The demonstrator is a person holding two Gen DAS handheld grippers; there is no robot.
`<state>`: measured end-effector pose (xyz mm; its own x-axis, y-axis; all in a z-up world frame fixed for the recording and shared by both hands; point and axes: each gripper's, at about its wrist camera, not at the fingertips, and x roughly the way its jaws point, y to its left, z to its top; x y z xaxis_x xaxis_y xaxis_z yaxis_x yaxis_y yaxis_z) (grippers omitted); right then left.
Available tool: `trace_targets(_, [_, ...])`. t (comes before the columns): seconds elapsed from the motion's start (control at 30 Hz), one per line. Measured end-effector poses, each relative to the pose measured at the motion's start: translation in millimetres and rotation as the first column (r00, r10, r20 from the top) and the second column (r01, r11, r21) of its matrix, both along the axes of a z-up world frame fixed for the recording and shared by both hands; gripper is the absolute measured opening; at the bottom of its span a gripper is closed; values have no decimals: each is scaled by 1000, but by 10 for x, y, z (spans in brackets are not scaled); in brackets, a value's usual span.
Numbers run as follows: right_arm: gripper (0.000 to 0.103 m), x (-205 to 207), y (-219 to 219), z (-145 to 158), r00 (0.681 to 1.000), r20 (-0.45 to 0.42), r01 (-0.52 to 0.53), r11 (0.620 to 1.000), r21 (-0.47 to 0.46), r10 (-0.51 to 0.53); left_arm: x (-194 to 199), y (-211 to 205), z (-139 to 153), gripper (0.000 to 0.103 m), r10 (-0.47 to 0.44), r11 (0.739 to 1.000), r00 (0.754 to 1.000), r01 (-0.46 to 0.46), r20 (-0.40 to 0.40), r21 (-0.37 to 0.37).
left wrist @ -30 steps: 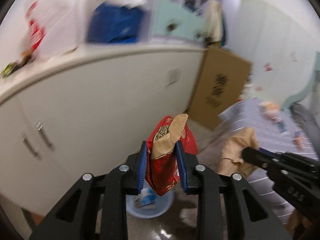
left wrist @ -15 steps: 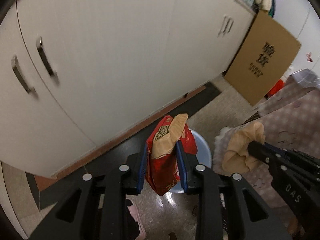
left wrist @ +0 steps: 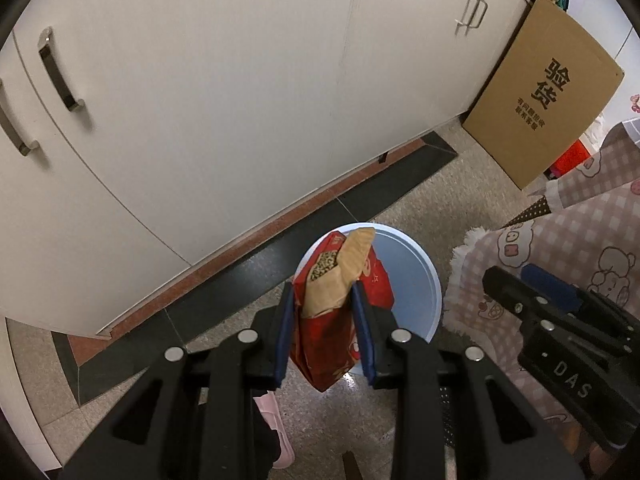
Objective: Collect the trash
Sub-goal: 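Carry the red bag and brown paper bag to the wastebasket and release both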
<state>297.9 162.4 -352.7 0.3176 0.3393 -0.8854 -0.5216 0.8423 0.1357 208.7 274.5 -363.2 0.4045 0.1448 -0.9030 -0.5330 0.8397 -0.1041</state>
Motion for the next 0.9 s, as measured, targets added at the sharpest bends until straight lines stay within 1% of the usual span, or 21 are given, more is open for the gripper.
trace_targets(0.1, [49, 10, -67, 5, 1000, -1, 13, 1000, 9, -13, 71, -48, -29, 28, -11, 1000, 1000, 11, -5, -4])
trace_targets(0.27, [51, 13, -159, 55, 999, 22, 31, 999, 15, -31, 188, -108, -72, 28, -31, 999, 999, 31, -13, -9])
trace_targets(0.43, [52, 28, -282, 199, 997, 45, 64, 994, 89, -68, 286, -175, -36, 28, -51, 999, 999, 51, -6, -10])
trace_targets(0.53, [56, 49, -369, 299, 993, 58, 91, 986, 143, -100, 346, -206, 44, 28, -66, 998, 998, 66, 15, -8])
trace_targets(0.6, [56, 54, -420, 378, 991, 66, 105, 979, 174, -118, 379, -206, 95, 29, -78, 996, 996, 80, 44, -39])
trace_targets(0.63, [57, 49, -445, 421, 989, 74, 112, 976, 185, -128, 393, -204, 103, 39, -82, 995, 995, 85, 54, -57])
trace_targets(0.67, [58, 46, -463, 442, 988, 79, 116, 975, 189, -133, 421, -205, 84, 66, -89, 992, 995, 93, 44, -82])
trace_targets(0.7, [60, 39, -477, 467, 987, 83, 120, 974, 193, -138, 432, -211, 63, 74, -93, 991, 995, 95, 34, -89])
trace_targets(0.8, [60, 10, -488, 485, 988, 76, 119, 973, 197, -136, 392, -243, 53, 74, -89, 994, 996, 90, 20, -68])
trace_targets(0.9, [60, -24, -501, 487, 989, 67, 115, 974, 196, -131, 328, -243, 73, 74, -74, 995, 997, 75, 17, -70])
